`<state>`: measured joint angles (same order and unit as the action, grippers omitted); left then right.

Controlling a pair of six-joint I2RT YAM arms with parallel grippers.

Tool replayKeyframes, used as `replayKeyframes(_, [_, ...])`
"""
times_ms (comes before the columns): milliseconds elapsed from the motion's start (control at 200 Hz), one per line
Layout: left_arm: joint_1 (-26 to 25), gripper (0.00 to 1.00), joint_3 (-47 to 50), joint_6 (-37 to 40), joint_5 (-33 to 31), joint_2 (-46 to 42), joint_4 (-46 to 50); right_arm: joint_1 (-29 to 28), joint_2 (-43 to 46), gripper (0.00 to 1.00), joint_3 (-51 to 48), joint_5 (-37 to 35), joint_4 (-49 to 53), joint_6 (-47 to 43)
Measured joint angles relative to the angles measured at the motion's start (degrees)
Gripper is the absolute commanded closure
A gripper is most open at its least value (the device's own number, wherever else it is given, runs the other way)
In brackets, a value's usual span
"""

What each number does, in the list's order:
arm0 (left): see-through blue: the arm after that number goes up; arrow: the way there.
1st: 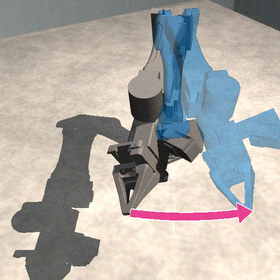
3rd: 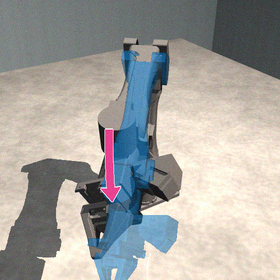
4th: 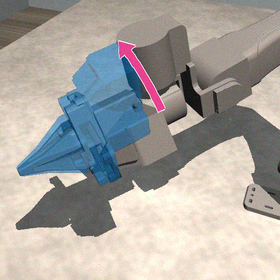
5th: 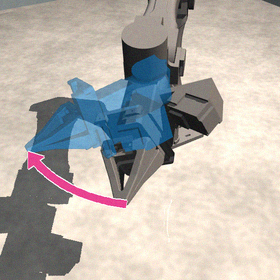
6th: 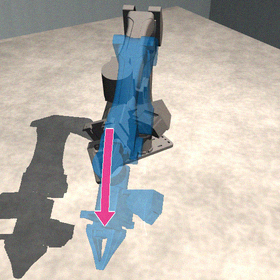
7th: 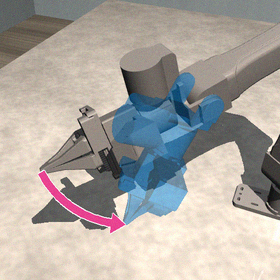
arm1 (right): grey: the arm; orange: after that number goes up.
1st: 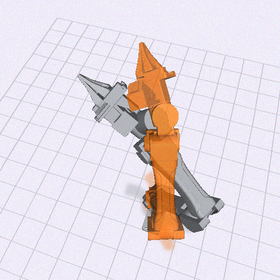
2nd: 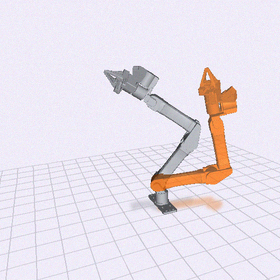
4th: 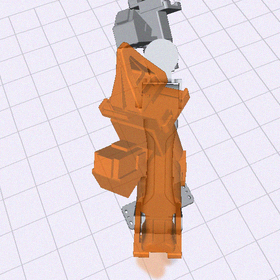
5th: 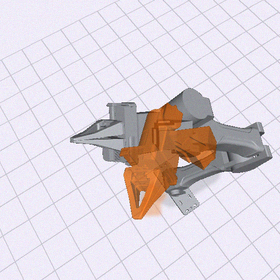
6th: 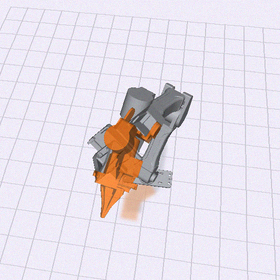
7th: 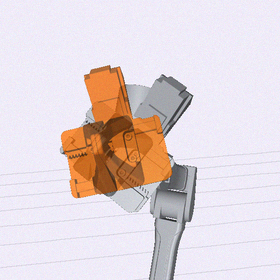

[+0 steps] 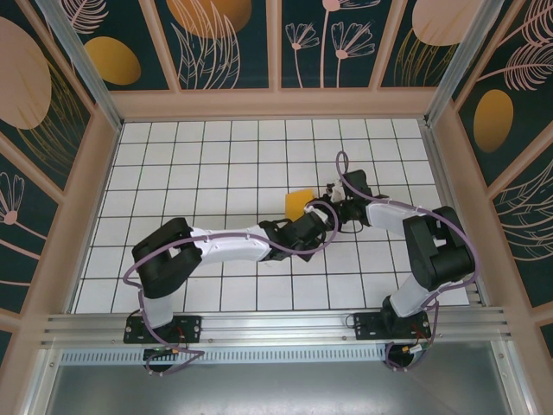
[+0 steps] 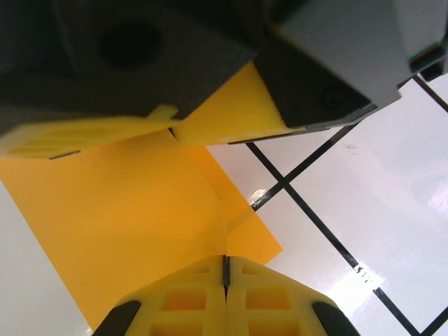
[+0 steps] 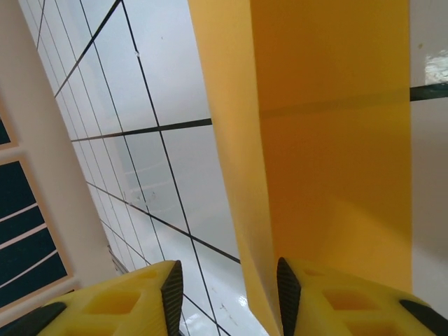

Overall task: Fold a paper plane with a square sheet of paper (fold left side to right side)
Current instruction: Fold the triangle a second time at the center of the table.

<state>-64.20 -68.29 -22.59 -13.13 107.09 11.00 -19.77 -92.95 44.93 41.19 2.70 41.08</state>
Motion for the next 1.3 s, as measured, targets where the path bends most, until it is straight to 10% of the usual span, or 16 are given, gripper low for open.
replayKeyframes(370, [4.1,1.00,2.0,-1.3,8.2,-3.5,-3.4,4.3,10.6,0.29,-1.9,-3.8,3.1,-2.3])
replayKeyframes(891, [10.6,0.96,8.4,-2.6,19.8,-5.8,-5.8,5.5,18.3,0.76,-13.6,-3.8,3.3,-3.7])
replayKeyframes(1301, [13.5,0.95,8.8,-3.6,27.7,-5.8,-9.1,-2.0,13.1,0.80,-14.5,-6.7,-3.5,0.6])
